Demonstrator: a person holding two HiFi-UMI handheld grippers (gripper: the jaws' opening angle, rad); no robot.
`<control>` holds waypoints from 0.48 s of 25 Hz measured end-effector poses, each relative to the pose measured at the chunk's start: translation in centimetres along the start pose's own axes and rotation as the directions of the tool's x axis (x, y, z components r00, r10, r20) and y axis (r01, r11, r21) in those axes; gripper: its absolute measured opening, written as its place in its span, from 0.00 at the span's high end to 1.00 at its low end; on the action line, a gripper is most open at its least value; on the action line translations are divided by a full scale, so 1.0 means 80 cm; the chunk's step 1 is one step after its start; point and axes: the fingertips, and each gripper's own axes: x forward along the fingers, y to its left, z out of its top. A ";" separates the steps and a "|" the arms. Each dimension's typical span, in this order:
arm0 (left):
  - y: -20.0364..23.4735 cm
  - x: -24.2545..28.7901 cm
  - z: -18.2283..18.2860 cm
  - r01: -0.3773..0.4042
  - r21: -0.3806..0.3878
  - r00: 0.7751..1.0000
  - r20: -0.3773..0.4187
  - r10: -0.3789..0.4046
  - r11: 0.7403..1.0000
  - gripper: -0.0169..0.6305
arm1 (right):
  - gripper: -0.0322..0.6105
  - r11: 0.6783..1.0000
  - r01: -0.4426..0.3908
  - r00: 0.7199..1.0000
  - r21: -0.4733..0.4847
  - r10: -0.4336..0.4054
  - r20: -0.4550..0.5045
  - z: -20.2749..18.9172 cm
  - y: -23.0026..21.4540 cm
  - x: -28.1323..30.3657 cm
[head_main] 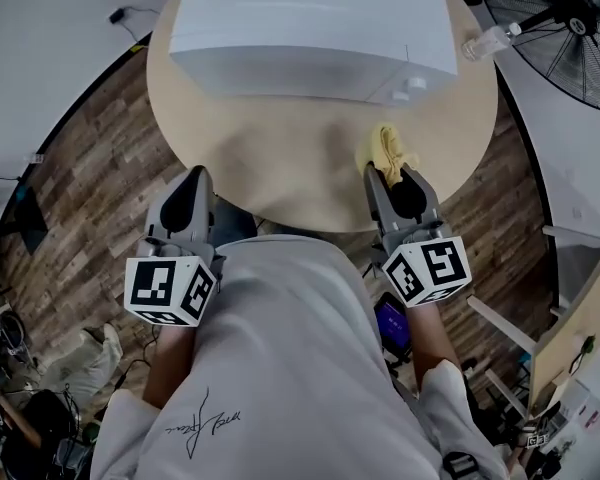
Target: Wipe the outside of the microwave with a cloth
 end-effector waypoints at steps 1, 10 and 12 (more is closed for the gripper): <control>0.000 0.000 0.000 0.000 -0.001 1.000 0.000 0.000 1.000 0.99 | 0.76 1.000 0.000 1.000 -0.003 0.000 -0.001 0.001 0.001 -0.001; 0.001 0.000 -0.005 -0.021 -0.004 1.000 -0.023 0.021 1.000 0.99 | 0.76 1.000 -0.002 1.000 -0.028 0.001 -0.027 0.001 0.003 -0.008; 0.000 0.002 -0.006 -0.017 -0.001 0.999 -0.027 0.017 1.000 0.99 | 0.76 1.000 -0.002 0.999 -0.027 0.001 -0.034 -0.002 0.004 -0.007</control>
